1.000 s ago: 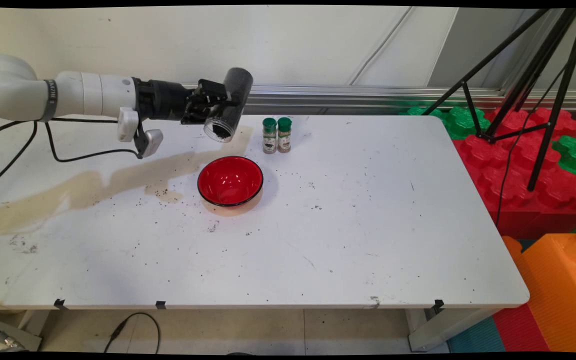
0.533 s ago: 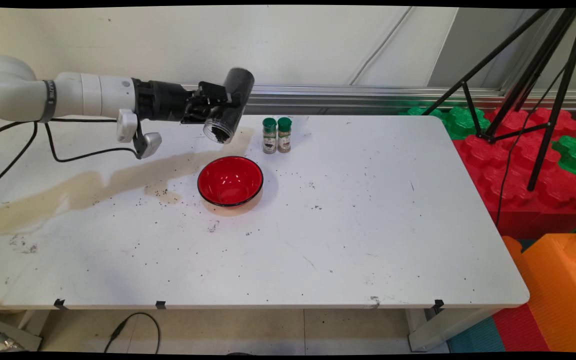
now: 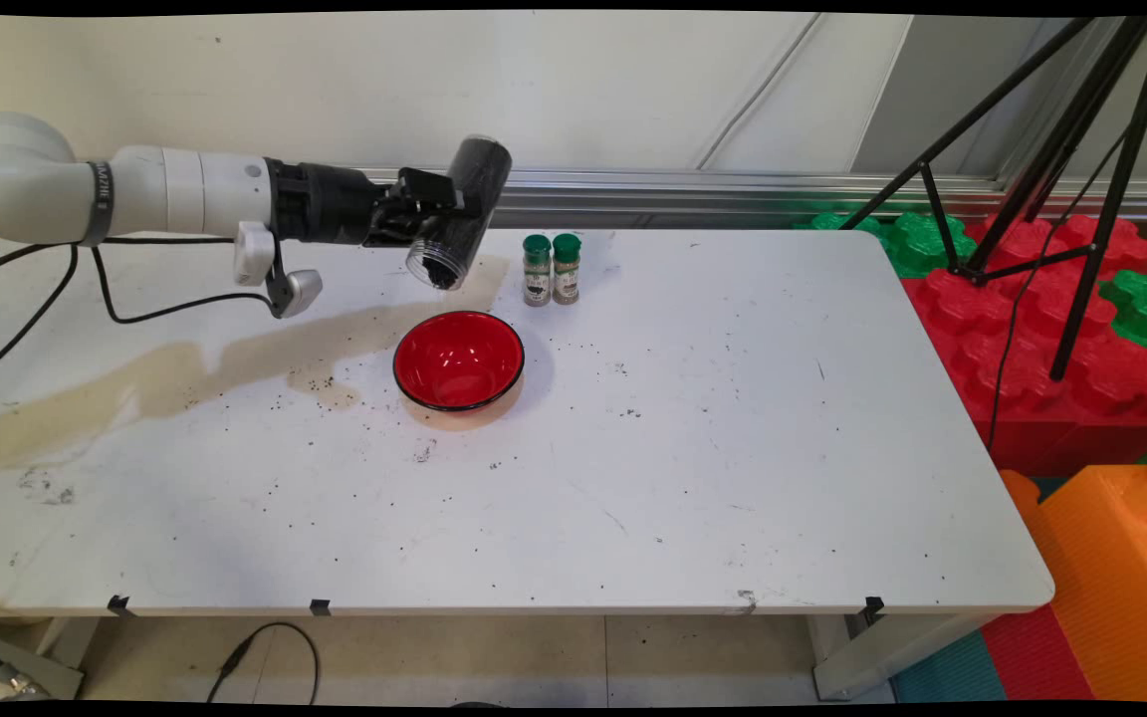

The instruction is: Pour the black seasoning powder in the red bowl

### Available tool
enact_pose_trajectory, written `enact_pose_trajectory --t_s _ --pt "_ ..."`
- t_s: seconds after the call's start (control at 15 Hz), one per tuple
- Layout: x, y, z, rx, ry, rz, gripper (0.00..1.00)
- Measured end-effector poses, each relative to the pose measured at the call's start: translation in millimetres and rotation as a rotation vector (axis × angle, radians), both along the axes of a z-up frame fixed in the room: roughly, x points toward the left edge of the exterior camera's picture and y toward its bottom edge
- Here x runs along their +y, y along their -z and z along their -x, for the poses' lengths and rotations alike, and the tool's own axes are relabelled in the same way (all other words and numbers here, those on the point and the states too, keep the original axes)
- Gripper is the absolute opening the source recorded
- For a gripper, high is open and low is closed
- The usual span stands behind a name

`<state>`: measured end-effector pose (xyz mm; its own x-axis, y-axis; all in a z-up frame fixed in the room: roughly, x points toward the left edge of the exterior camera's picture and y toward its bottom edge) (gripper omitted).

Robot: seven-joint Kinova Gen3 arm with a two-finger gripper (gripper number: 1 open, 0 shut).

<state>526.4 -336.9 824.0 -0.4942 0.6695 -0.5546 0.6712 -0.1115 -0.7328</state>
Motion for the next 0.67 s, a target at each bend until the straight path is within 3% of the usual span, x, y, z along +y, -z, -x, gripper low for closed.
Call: enact_pose_trajectory --t_s 0.67 --pt "-1.8 2.9 4.6 -0.026 0.027 0.016 0.0"
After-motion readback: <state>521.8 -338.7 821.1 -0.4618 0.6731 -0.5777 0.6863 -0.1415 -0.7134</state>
